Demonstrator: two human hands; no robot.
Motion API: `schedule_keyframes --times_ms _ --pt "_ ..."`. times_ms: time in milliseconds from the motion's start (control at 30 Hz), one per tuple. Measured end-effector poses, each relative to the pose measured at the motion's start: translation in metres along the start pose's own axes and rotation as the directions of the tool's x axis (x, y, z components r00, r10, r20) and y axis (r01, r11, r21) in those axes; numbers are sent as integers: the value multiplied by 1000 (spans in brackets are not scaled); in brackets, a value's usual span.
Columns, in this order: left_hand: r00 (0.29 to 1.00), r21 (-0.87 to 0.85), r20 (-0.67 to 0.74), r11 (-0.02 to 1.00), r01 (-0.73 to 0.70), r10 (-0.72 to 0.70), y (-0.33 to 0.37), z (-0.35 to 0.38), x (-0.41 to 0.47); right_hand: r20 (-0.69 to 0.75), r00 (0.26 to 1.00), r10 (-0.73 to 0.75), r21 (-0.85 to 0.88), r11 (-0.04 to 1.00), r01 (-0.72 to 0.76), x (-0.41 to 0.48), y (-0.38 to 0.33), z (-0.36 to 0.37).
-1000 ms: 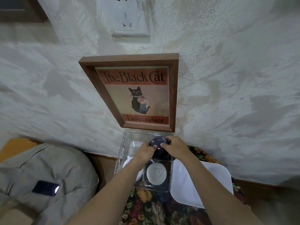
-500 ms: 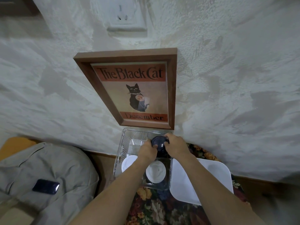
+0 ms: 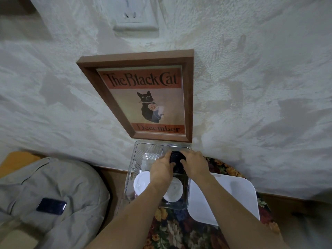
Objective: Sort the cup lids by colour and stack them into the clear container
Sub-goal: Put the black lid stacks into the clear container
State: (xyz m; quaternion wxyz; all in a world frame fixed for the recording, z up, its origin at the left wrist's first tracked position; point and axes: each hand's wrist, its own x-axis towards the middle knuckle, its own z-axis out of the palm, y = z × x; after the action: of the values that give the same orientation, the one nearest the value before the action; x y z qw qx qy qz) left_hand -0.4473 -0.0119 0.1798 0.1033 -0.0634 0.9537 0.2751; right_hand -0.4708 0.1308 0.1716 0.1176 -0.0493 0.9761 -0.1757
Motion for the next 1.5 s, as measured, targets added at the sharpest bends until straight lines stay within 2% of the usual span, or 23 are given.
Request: schedule_keyframes --times_ms 133,267,433,700,933,1100,1500 --pt "1000 133 5 991 -31 31 2 -2 1 -36 999 -19 -28 999 18 1 0 4" --pt "999 178 -10 983 -37 39 2 -1 3 -21 999 -24 -19 1000 24 0 0 4" --pt "999 228 39 973 -38 30 -2 -3 6 18 999 -41 -31 999 42 -3 0 6" --pt "995 264 60 960 -93 80 -6 -3 5 64 997 -33 -115 993 41 3 -2 9" --pt "993 331 49 936 -119 109 -7 2 1 57 996 -66 -53 996 69 0 -1 8" --pt "993 352 34 929 -119 114 -8 0 2 80 990 -118 -83 989 125 -8 11 10" --pt "991 360 52 923 -137 127 -14 -3 5 23 994 -104 -65 992 106 -4 9 19"
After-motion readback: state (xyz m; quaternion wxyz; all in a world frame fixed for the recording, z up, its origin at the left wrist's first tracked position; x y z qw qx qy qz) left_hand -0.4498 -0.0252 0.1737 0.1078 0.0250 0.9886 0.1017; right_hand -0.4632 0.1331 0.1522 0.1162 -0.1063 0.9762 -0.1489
